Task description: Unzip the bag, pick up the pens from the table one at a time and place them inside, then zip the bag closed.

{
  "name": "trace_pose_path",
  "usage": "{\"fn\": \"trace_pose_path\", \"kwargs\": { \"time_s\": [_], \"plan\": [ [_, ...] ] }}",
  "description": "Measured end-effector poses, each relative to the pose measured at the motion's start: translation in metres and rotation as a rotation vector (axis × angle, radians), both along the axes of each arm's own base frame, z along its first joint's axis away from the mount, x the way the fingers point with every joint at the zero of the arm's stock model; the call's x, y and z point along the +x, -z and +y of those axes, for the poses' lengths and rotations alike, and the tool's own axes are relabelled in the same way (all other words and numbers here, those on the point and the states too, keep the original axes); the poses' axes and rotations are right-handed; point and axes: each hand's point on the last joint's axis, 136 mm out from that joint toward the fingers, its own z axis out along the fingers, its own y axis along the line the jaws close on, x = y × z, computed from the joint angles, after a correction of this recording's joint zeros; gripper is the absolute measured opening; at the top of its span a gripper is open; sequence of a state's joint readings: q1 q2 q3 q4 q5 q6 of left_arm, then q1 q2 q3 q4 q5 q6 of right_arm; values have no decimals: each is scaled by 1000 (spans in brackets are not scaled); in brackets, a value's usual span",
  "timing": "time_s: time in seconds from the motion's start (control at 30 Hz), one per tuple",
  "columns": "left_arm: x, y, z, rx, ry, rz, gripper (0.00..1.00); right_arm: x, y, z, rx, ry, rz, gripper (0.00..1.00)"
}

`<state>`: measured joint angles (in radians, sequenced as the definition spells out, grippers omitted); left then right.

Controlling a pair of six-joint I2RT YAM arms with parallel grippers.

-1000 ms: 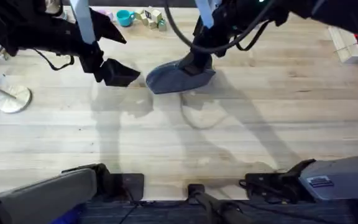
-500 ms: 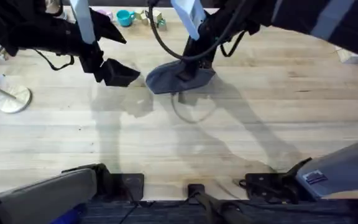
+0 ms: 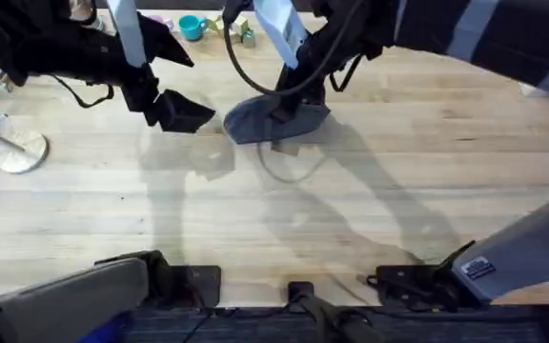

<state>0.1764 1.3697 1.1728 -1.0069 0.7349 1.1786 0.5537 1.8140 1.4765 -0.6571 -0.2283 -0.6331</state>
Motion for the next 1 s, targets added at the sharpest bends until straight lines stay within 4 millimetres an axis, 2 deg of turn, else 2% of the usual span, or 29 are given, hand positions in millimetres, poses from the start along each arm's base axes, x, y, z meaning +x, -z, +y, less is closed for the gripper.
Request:
{"fn": "trace_pose_path", "kwargs": {
  "time_s": [0.43,1.0],
  "plan": [
    [0,0,0,0,0,0,993,1,1,1,1,-3,-2,52],
    [-5,2,-1,6,23,8,993,1,-5,2,11,-6,-18,30]
  ]
}}
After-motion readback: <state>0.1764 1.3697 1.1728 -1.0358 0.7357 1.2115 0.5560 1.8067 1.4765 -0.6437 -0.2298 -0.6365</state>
